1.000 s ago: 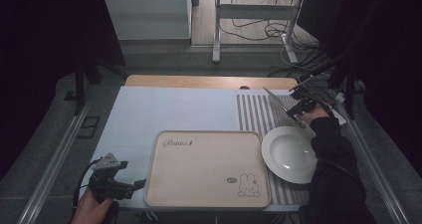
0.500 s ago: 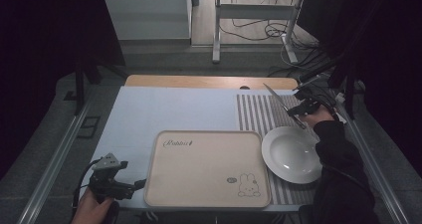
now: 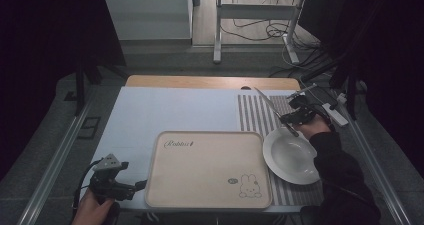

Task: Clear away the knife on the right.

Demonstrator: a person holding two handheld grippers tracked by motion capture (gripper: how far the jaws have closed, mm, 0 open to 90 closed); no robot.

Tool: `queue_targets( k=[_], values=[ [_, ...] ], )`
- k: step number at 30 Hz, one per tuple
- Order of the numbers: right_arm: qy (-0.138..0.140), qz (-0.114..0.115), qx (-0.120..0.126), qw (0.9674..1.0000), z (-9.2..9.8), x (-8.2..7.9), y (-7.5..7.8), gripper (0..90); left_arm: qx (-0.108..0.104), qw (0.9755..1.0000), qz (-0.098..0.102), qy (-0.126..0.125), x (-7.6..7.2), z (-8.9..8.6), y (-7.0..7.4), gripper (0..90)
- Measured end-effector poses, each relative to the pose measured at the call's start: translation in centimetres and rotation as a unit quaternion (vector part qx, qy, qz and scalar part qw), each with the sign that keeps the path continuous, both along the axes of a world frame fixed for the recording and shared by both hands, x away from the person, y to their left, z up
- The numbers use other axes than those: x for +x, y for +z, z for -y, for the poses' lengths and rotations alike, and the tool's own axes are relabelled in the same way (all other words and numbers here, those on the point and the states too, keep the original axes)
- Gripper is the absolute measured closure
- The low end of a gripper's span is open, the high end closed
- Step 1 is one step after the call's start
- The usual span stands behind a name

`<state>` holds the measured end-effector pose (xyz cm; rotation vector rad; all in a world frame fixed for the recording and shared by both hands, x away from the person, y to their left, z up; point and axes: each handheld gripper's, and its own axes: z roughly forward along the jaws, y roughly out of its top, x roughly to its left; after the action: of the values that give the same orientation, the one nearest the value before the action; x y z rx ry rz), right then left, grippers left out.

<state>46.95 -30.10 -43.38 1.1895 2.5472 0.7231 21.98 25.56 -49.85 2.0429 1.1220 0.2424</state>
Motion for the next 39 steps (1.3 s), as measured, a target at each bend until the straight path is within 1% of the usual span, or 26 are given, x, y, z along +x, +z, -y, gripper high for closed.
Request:
queue_targets(
  k=[7, 9, 15, 22, 30, 32, 35, 39],
  values=[
    [0.027, 0.005, 0.005, 0.9996, -1.9, -1.9, -0.1, 80.5, 0.001, 1.0000, 0.000, 0.000, 0.0, 0.0, 0.0, 1.8],
    [0.038, 0.008, 0.005, 0.9992, -2.5, -2.5, -0.1, 80.5, 0.001, 1.0000, 0.001, 0.000, 0.0, 0.0, 0.0, 1.8],
    [0.059, 0.015, 0.014, 0.9981, -3.9, -4.1, -0.2, 80.6, 0.001, 1.0000, 0.001, 0.000, 0.0, 0.0, 0.0, 1.8],
    [0.081, 0.015, 0.023, 0.9964, -5.4, -5.7, -0.1, 80.5, 0.002, 1.0000, 0.001, 0.001, 0.0, 0.0, 0.0, 1.8],
    [0.111, 0.012, 0.024, 0.9934, -7.6, -8.1, -0.4, 80.5, 0.002, 1.0000, 0.000, 0.001, 0.0, 0.0, 0.0, 1.8],
    [0.122, 0.013, 0.027, 0.9921, -8.1, -8.8, -0.5, 80.5, 0.002, 1.0000, 0.000, 0.001, 0.0, 0.1, 0.0, 1.8],
    [0.136, 0.008, 0.029, 0.9903, -8.9, -9.7, -0.8, 80.5, 0.002, 1.0000, 0.000, 0.001, 0.0, 0.0, 0.0, 1.7],
    [0.151, 0.004, 0.023, 0.9883, -9.9, -10.8, -1.3, 80.5, 0.002, 1.0000, 0.000, 0.001, 0.0, 0.1, 0.0, 1.7]
  ],
)
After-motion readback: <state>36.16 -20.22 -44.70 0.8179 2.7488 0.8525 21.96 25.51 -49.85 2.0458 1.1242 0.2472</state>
